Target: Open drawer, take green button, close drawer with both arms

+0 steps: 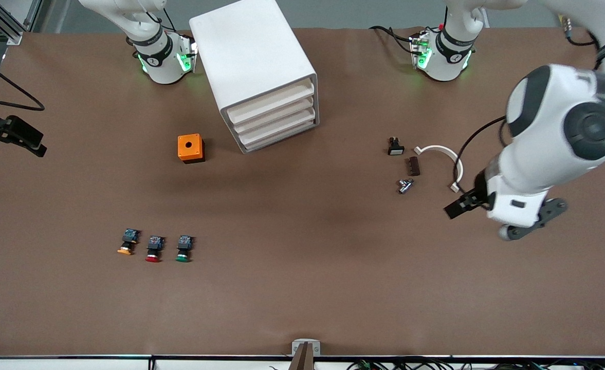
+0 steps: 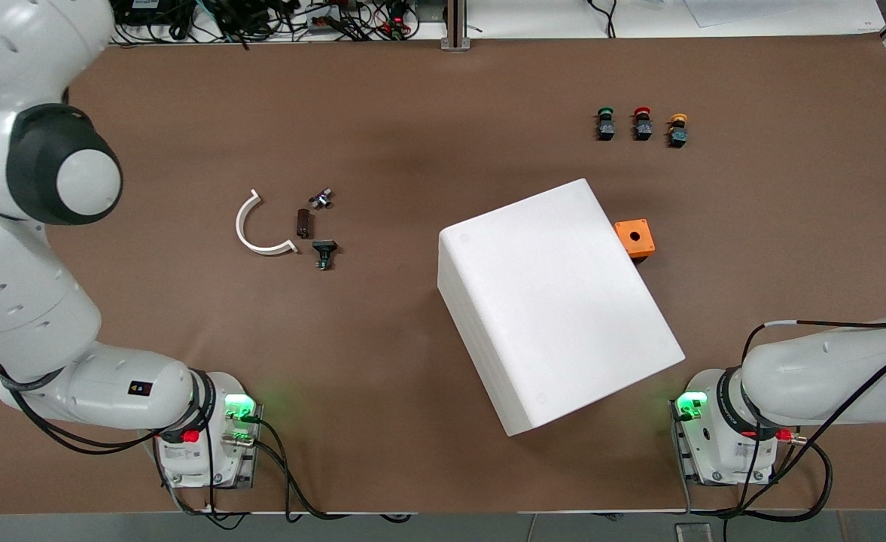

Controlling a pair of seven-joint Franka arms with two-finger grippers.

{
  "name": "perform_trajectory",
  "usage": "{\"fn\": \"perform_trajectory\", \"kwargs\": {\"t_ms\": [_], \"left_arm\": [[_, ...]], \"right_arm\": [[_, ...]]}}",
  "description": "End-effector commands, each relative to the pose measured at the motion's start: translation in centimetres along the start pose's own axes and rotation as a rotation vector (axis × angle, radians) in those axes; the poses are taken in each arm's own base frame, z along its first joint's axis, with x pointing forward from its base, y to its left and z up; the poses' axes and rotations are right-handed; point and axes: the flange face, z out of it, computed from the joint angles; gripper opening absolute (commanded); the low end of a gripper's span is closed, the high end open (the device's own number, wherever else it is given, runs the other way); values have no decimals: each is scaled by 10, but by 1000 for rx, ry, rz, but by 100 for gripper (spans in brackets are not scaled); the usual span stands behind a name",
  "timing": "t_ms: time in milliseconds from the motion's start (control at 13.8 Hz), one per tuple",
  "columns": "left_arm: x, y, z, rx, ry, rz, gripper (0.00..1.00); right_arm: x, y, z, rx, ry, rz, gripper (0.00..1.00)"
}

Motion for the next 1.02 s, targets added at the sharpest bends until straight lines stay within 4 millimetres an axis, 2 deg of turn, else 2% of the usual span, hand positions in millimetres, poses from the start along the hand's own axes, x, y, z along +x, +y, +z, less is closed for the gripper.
{"fn": "perform_trajectory", "kwargs": {"t_ms": [0, 218, 509, 655, 945], "left_arm": [[11, -60, -39, 15, 25, 123, 100], [19, -112, -76, 12, 52, 212, 100], [-1, -128, -103, 28, 40, 239, 100], [-13, -130, -111, 36, 24, 243, 100], [-48, -139, -110, 42, 25, 265, 100]], "right_arm": [[-3, 4, -7, 20, 18, 3, 100], [-10, 18, -15, 23, 28, 23, 100], [-13, 18, -15, 25, 34, 23, 100], [-13, 18, -15, 25, 34, 23, 100], [-12, 13, -14, 27, 37, 14, 100]]}}
